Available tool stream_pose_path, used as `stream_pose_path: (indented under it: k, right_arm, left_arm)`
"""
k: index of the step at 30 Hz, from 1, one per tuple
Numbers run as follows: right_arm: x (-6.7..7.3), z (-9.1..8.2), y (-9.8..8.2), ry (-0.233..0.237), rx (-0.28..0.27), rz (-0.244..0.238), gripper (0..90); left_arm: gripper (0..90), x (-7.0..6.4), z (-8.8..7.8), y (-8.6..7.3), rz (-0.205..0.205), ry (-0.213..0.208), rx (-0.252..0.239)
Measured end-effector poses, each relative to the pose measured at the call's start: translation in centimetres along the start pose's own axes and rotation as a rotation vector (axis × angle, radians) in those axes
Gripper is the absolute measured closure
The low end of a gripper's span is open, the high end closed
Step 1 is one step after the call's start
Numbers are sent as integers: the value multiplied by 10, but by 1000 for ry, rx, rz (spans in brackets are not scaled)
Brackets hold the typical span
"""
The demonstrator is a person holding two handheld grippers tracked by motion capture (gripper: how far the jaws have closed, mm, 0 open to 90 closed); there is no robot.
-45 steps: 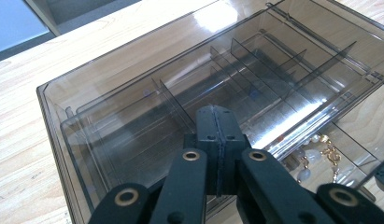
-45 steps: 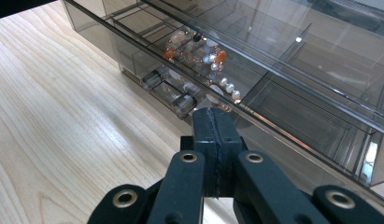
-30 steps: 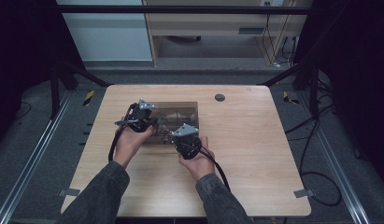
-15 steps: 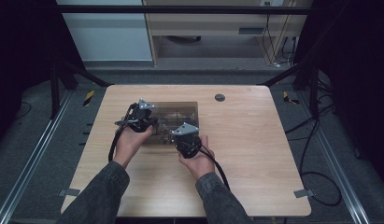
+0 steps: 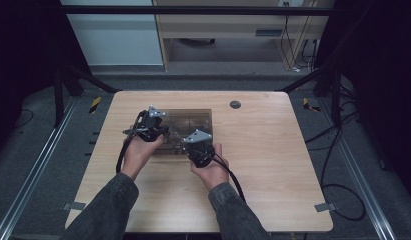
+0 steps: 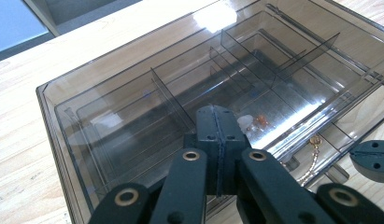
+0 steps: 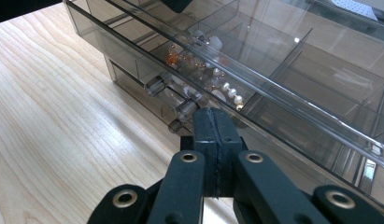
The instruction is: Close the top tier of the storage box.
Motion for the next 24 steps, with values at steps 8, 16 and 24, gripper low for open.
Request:
stream_pose_path:
  k: [8,16,24]
  right_arm:
    - [-3,3,1,-1,5,8,900]
    - [-5,5,1,-1,7,12,900]
    - [-6,7,2,-5,8,18,900]
  left_arm:
    - [897,0,0,0,0,-1,-1]
    - [898,0,0,0,1,0,-1]
    - [898,0,0,0,1,-1,-1]
Point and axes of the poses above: each handheld gripper's, and its own axes: z roughly forward along the jaws, y roughly out of its top, x roughly to its left, the point moved 3 cm from there along z, roughly forward along the jaws, and after that the axes turned 15 degrees about -z, right-handed, at the moved point
